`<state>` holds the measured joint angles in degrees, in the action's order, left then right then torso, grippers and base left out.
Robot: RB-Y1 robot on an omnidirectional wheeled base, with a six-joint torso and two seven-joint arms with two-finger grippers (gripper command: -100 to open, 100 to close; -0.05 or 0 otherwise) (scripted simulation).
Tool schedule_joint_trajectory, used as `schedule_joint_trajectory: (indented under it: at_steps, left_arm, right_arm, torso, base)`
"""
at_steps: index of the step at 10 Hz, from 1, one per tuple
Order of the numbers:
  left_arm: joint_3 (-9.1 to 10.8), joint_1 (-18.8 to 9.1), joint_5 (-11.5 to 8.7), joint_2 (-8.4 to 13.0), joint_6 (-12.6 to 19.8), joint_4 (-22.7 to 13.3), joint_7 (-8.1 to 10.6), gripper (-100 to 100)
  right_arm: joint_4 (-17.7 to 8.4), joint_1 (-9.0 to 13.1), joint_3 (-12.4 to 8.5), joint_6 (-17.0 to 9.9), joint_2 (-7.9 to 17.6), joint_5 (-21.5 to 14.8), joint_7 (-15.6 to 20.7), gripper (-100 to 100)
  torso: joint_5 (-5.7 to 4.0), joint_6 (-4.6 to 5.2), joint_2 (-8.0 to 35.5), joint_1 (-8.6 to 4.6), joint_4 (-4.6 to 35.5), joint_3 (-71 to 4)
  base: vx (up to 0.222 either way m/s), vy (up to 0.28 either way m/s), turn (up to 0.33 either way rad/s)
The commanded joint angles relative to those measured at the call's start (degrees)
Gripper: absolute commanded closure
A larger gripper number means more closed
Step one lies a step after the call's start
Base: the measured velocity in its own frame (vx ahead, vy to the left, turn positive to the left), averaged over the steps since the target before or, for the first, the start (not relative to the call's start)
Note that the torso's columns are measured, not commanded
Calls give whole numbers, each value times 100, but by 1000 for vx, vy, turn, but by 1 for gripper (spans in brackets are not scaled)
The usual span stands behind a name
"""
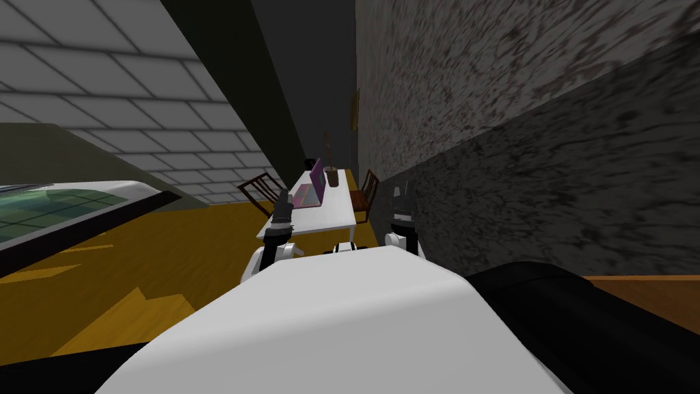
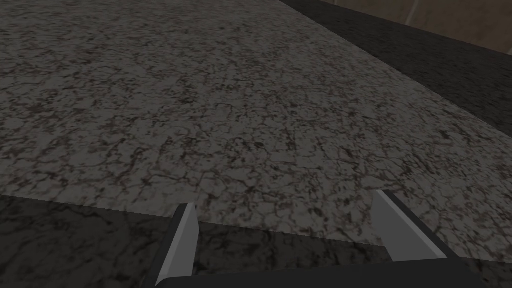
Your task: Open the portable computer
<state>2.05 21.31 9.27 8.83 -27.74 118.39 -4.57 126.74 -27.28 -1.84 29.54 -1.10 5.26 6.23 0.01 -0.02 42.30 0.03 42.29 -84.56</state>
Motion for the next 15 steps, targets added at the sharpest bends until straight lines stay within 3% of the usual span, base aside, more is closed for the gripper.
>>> schedule_joint_trajectory:
  at_steps: [1,10,13,15]
  left_arm:
    - [121,-198,87,4,118,-366,-118,-100]
    - [598,-1022,432,-18,742,-1705,-569,-100]
    - [660,-1130,477,-23,825,-1902,-628,-100]
    - [785,-1349,566,-33,992,-2242,-746,-100]
  right_arm:
    - [0,0,0,0,0,0,0,0]
    - [0,0,0,0,0,0,0,0]
    - [0,0,0,0,0,0,0,0]
    - [0,0,0,0,0,0,0,0]
  torso:
    - [1,2,-1,1,0,0]
    - [-2,2,-3,-7,-1,-2]
    - [0,2,0,-1,0,0]
    - [0,3,-1,-3,0,0]
  base:
    - [-1,-23,-92]
    - [-1,-31,-77]
    - [0,-22,-37]
    - [-1,-23,-84]
